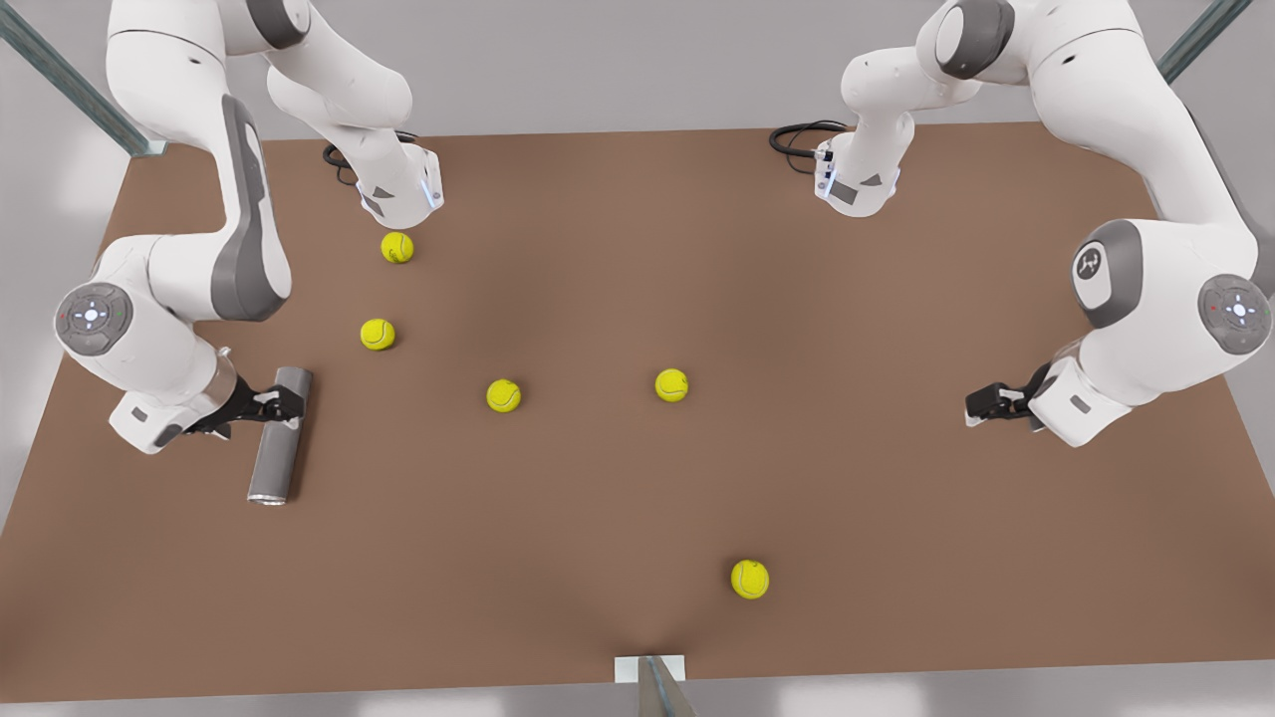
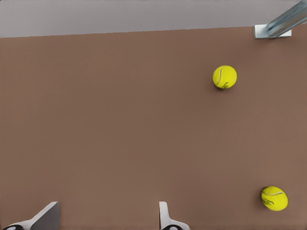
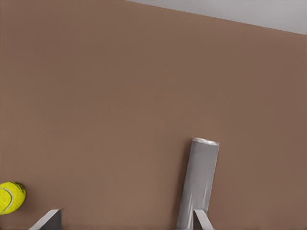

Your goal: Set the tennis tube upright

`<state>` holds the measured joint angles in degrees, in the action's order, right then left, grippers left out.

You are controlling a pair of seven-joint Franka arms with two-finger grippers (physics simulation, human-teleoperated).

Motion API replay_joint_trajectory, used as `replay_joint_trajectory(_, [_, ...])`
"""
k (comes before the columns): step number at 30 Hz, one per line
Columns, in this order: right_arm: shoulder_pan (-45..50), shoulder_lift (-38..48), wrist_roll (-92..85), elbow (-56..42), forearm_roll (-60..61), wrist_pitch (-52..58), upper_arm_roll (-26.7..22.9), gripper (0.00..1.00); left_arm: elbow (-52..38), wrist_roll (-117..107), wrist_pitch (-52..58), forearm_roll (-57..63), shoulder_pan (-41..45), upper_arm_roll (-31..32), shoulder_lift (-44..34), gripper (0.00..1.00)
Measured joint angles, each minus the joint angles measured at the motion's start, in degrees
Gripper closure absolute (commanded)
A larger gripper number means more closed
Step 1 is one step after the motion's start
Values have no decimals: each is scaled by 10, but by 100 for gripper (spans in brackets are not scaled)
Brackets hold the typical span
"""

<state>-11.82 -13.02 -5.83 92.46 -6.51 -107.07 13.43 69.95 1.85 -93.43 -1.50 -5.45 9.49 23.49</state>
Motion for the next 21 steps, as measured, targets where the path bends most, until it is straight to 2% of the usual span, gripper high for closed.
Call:
replay_joint_trajectory(7, [-9,-19,-5,-1,5,48,-1,0,4,-5,0,-1,2,2,-3,1])
replay_joint_trajectory(10, [-11,-16,18,29,11,79,-1,0,10,-7,4,-2,9,3,-2,1])
replay_joint_trajectory(15, [-134,3,9,155,12,18,0,0,29,-9,4,-3,11,3,-1,1])
replay_joint_trajectory(17, [-155,0,-22,188,11,17,1,0,29,-10,1,-3,15,3,1,1])
replay_joint_trajectory(21, [-151,-13,-17,248,3,-57,5,0,29,-10,0,-5,14,3,4,1])
